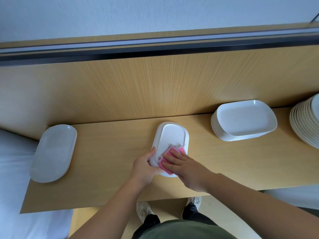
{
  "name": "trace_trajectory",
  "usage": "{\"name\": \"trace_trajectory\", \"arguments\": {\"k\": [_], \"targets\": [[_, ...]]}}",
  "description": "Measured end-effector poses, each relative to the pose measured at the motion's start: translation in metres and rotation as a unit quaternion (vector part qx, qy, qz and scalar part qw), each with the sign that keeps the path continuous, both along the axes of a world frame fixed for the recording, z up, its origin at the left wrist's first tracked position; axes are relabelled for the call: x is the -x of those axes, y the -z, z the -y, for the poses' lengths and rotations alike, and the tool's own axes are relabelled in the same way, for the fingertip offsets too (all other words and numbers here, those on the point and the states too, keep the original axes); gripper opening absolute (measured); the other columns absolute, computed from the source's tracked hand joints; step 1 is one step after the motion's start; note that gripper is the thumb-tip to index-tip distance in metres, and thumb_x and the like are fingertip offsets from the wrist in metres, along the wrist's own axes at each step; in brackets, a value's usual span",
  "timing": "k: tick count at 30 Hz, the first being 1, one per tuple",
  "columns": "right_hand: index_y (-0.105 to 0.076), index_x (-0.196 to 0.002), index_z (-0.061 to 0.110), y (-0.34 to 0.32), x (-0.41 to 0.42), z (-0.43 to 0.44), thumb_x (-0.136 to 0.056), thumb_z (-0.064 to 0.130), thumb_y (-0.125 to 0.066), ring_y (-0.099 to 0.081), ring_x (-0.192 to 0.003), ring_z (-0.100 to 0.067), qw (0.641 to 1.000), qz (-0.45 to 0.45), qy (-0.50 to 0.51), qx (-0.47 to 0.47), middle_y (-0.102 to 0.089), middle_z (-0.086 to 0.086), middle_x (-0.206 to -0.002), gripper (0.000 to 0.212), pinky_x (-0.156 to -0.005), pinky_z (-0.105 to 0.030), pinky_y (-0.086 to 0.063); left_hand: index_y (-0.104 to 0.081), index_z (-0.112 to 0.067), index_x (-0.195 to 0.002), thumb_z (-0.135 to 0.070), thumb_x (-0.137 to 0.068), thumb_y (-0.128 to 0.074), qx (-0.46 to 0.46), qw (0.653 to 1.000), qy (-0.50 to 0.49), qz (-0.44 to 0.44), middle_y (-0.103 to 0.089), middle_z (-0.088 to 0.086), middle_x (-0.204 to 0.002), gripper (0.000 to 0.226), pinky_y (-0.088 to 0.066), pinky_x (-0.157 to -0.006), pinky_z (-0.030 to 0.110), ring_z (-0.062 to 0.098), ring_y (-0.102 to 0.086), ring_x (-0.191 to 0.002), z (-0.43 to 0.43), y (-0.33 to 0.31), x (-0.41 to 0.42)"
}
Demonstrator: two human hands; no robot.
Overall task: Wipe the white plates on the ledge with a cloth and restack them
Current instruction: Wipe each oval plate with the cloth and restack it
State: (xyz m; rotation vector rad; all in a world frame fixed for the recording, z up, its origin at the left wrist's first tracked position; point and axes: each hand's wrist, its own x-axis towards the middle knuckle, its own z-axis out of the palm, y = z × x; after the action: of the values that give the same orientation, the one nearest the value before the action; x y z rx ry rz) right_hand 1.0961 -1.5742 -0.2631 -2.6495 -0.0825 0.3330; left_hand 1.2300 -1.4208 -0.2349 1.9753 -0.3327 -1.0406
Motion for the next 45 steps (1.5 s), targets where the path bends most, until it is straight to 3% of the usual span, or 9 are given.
{"name": "trace_trajectory", "arguments": {"k": [10, 13, 15, 21, 28, 32, 35, 39, 45], "targets": [[-0.054, -0.138, 0.02, -0.011, 0.022, 0.031, -0.087, -0.004, -0.06, -0.042, -0.138, -0.021, 0.995, 0.08, 0.063, 0.004, -0.05, 0.001, -0.145, 0.056, -0.112, -0.038, -0.037, -0.044, -0.028, -0.139, 0.003, -0.069, -0.079, 0.022, 1.0, 0.0, 0.019, -0.059, -0.007, -0.122, 0.084, -0.051, -0.085, 0.023, 0.015, -0.059, -0.109, 0.0, -0.01, -0.002], [-0.059, -0.132, 0.019, -0.032, 0.023, 0.037, -0.092, 0.002, -0.054, -0.056, -0.121, -0.017, 0.985, 0.119, 0.122, -0.013, -0.056, 0.007, -0.137, 0.044, -0.098, -0.019, -0.043, -0.056, -0.03, -0.116, 0.006, -0.071, -0.075, 0.053, 0.998, -0.016, 0.011, -0.069, -0.007, -0.104, 0.062, -0.055, -0.076, 0.025, 0.018, -0.065, -0.099, 0.002, -0.018, -0.005], [-0.058, -0.133, 0.02, -0.047, 0.024, 0.042, -0.094, 0.003, -0.05, -0.057, -0.118, -0.013, 0.978, 0.138, 0.153, -0.033, -0.054, 0.012, -0.138, 0.043, -0.096, -0.014, -0.04, -0.063, -0.024, -0.112, 0.005, -0.076, -0.071, 0.07, 0.997, -0.027, -0.002, -0.072, -0.006, -0.101, 0.047, -0.056, -0.081, 0.03, 0.016, -0.067, -0.099, 0.004, -0.024, -0.005], [-0.05, -0.141, 0.023, -0.079, 0.025, 0.054, -0.096, 0.001, -0.052, -0.058, -0.112, -0.007, 0.963, 0.196, 0.172, -0.071, -0.054, 0.016, -0.136, 0.05, -0.088, -0.029, -0.052, -0.063, -0.024, -0.101, -0.009, -0.092, -0.057, 0.084, 0.994, -0.056, 0.031, -0.072, -0.006, -0.095, 0.018, -0.053, -0.083, 0.036, 0.017, -0.067, -0.094, 0.012, -0.041, 0.005], [-0.048, -0.143, 0.021, -0.107, 0.011, 0.051, -0.097, -0.001, -0.052, -0.052, -0.125, -0.004, 0.954, 0.244, 0.147, -0.095, -0.05, 0.016, -0.141, 0.052, -0.099, -0.025, -0.047, -0.058, -0.037, -0.096, -0.014, -0.096, -0.052, 0.094, 0.985, -0.053, 0.136, -0.067, -0.008, -0.092, 0.023, -0.042, -0.061, 0.011, 0.007, -0.059, -0.078, 0.001, -0.066, 0.0], [-0.049, -0.143, 0.021, -0.114, -0.007, 0.042, -0.097, -0.001, -0.053, -0.046, -0.131, -0.001, 0.954, 0.26, 0.122, -0.085, -0.047, 0.016, -0.145, 0.051, -0.101, -0.019, -0.044, -0.061, -0.033, -0.102, -0.015, -0.097, -0.048, 0.076, 0.972, -0.046, 0.217, -0.062, -0.004, -0.081, 0.023, -0.037, -0.053, 0.012, 0.002, -0.049, -0.061, -0.027, -0.08, -0.015], [-0.046, -0.145, 0.022, -0.114, -0.025, 0.032, -0.097, 0.0, -0.052, -0.045, -0.132, -0.001, 0.958, 0.26, 0.096, -0.076, -0.045, 0.017, -0.146, 0.053, -0.102, -0.025, -0.046, -0.06, -0.032, -0.112, -0.019, -0.099, -0.047, 0.048, 0.962, -0.042, 0.266, -0.064, 0.0, -0.081, 0.022, -0.037, -0.054, 0.016, 0.011, -0.052, -0.067, -0.058, -0.086, -0.028], [-0.044, -0.146, 0.022, -0.116, -0.056, 0.011, -0.097, -0.001, -0.052, -0.046, -0.132, -0.004, 0.962, 0.258, 0.056, -0.073, -0.044, 0.016, -0.148, 0.054, -0.1, -0.031, -0.048, -0.062, -0.034, -0.118, -0.017, -0.098, -0.048, -0.009, 0.937, -0.049, 0.344, -0.06, -0.016, -0.071, 0.03, -0.039, -0.056, 0.018, 0.007, -0.055, -0.067, -0.105, -0.09, -0.04], [-0.047, -0.144, 0.02, -0.118, -0.099, -0.032, -0.092, -0.005, -0.058, -0.05, -0.129, -0.005, 0.964, 0.258, 0.007, -0.062, -0.045, 0.015, -0.147, 0.059, -0.099, -0.026, -0.048, -0.063, -0.03, -0.124, -0.014, -0.099, -0.045, -0.063, 0.903, -0.048, 0.422, -0.07, -0.014, -0.094, 0.034, -0.046, -0.069, 0.026, 0.011, -0.064, -0.085, -0.171, -0.09, -0.069]]}}
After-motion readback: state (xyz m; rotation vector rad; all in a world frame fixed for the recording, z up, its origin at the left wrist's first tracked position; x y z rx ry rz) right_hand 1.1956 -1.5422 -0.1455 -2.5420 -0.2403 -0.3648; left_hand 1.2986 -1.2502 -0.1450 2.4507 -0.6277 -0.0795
